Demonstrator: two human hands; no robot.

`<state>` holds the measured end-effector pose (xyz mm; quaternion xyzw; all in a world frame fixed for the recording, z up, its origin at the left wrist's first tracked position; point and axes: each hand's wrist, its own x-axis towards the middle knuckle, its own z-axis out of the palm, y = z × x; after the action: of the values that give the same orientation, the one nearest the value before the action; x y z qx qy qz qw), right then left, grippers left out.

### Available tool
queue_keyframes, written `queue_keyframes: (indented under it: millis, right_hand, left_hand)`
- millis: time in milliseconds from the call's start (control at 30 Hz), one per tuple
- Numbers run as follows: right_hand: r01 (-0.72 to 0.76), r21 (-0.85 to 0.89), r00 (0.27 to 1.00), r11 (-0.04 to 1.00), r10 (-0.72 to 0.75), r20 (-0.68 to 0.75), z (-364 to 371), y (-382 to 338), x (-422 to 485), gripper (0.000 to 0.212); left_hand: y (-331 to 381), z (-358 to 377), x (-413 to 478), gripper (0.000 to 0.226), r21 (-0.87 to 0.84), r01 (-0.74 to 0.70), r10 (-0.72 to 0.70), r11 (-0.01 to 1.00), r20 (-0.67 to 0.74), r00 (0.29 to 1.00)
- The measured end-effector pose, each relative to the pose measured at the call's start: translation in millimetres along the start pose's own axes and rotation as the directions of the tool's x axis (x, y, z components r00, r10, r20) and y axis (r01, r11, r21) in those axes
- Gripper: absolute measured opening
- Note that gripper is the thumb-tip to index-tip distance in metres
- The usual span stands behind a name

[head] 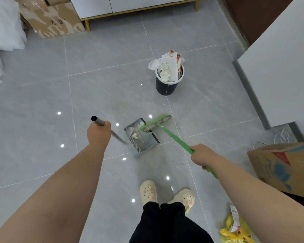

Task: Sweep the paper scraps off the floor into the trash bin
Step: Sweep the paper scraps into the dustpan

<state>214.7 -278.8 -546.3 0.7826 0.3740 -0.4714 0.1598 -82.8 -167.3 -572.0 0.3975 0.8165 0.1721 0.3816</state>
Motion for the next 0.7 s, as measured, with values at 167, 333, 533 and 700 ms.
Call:
queue_keyframes:
  millis: [167,333,533,700]
  right_hand:
    - [0.037,0.019,0.995,0.999,-0.035,-0.088,17.3,3.9,-5.4,0.049]
    - [-0.013,-0.249,0.967,0.968,-0.051,-0.249,17.4,14.2,-2.3,0.049]
    - [0.009,-0.280,0.967,0.960,-0.079,-0.241,18.9,21.0,-2.0,0.056]
    - [0.009,0.367,0.997,0.930,0.020,-0.074,28.6,6.2,7.2,0.053]
  left_hand:
    - [1.2,-0.5,-1.5,0.021,-0.047,0.040,-0.041,0.998,-0.022,0.999]
    - [-0.9,-1.8,-0.9,0.023,-0.119,0.133,-0.139,0.984,-0.044,0.989]
    - [-6.5,4.7,-3.8,0.017,-0.253,0.199,-0.225,0.947,-0.076,0.971]
    - [-8.1,2.0,-1.5,0.016,-0.247,0.153,-0.183,0.957,-0.099,0.978]
